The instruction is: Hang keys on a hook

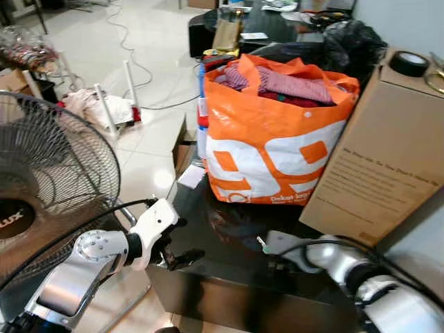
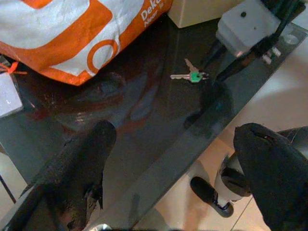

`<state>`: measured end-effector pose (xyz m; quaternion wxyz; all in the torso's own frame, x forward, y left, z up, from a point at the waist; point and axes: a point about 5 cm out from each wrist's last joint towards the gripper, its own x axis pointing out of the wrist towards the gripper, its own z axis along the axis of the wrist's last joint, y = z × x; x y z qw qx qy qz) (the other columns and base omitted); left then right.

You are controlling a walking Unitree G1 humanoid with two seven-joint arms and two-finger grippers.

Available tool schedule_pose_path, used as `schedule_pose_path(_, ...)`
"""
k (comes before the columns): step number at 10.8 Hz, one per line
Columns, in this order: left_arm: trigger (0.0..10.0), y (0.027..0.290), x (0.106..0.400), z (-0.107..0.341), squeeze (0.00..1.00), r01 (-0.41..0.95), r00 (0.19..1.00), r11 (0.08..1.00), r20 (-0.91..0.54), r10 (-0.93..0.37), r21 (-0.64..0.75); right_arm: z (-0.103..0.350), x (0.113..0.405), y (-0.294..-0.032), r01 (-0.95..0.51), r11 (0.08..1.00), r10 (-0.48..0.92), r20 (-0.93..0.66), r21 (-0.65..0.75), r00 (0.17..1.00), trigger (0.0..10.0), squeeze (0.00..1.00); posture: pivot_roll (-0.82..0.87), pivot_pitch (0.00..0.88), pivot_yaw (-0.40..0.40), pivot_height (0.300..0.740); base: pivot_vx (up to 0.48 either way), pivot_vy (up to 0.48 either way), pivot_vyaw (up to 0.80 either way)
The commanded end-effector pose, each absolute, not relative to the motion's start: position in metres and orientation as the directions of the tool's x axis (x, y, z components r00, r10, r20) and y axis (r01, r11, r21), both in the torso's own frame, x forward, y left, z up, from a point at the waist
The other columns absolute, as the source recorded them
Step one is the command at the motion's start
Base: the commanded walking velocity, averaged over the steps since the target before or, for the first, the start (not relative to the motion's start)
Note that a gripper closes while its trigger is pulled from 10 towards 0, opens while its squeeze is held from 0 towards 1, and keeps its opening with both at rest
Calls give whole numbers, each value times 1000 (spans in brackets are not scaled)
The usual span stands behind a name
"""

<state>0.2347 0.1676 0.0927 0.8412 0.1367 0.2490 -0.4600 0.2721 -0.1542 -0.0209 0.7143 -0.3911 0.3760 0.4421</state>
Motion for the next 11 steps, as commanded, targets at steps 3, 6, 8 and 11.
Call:
schedule_pose_path(3, 10000, 168, 236, 92, 478, 841, 457, 541, -549, -700, 10, -23, 271, -148, -909, 347, 344, -870, -231, 353, 10000, 0, 5, 0, -51, 740, 0, 0, 0)
schedule_pose_path(6, 10000, 167, 235, 92, 475, 839, 457, 543, -550, -699, 7, -24, 272, -155, -901, 341, 300, -877, -269, 375, 9765, 0, 6, 0, -55, 740, 0, 0, 0)
schedule_pose_path(8, 10000, 167, 235, 91, 482, 841, 454, 541, -550, -701, 5, -22, 274, -156, -892, 351, 298, -868, -286, 396, 4118, 0, 3, 0, -53, 740, 0, 0, 0)
schedule_pose_path(11, 10000, 166, 236, 92, 475, 845, 451, 535, -551, -702, 8, -18, 278, -151, -904, 313, 312, -868, -290, 386, 2706, 0, 3, 0, -54, 740, 0, 0, 0)
